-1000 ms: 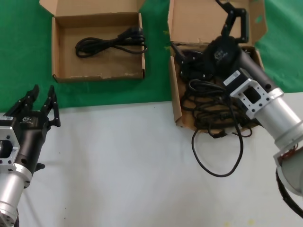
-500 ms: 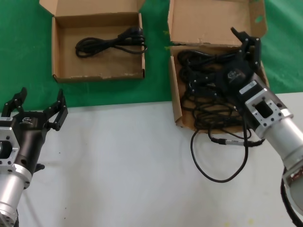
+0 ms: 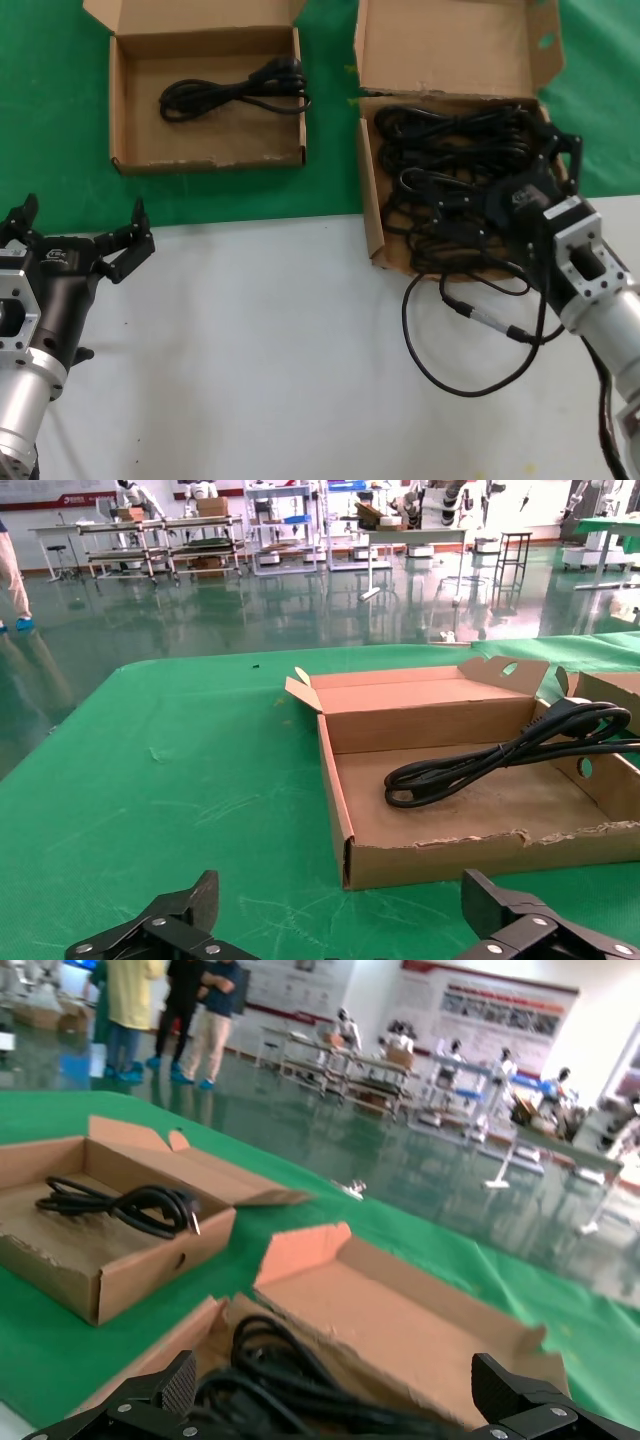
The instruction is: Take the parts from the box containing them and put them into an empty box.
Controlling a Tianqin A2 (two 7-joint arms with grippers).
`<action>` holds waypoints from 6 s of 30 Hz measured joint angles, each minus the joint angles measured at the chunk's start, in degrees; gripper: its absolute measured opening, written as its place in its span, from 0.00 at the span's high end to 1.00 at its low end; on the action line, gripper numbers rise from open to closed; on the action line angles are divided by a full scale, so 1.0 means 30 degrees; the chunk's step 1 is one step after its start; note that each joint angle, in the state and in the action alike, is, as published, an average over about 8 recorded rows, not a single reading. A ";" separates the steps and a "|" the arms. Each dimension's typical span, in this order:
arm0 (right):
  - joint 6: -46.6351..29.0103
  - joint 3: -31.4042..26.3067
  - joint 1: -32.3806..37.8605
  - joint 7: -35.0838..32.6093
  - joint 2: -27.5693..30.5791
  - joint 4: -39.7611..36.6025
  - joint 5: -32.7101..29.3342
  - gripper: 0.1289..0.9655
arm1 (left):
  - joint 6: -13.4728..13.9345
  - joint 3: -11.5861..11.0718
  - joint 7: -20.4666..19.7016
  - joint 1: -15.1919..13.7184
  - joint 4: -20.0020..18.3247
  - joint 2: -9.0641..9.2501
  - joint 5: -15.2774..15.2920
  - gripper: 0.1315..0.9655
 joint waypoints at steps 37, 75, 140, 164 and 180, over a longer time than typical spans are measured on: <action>0.6004 -0.1038 -0.4732 1.0747 0.1900 0.3560 -0.1808 0.00 | -0.0114 0.0012 -0.0129 0.0140 -0.0077 -0.0036 0.0013 0.00; 0.6008 -0.1039 -0.4736 1.0754 0.1902 0.3563 -0.1810 0.00 | -0.0114 0.0012 -0.0129 0.0140 -0.0077 -0.0036 0.0013 0.00; 0.6008 -0.1039 -0.4736 1.0753 0.1902 0.3563 -0.1810 0.00 | -0.0114 0.0012 -0.0129 0.0140 -0.0077 -0.0035 0.0013 0.00; 0.6008 -0.1039 -0.4736 1.0753 0.1902 0.3563 -0.1810 0.00 | -0.0114 0.0012 -0.0129 0.0140 -0.0077 -0.0036 0.0013 0.00; 0.6008 -0.1039 -0.4736 1.0753 0.1902 0.3563 -0.1810 0.00 | -0.0114 0.0012 -0.0129 0.0140 -0.0077 -0.0036 0.0013 0.00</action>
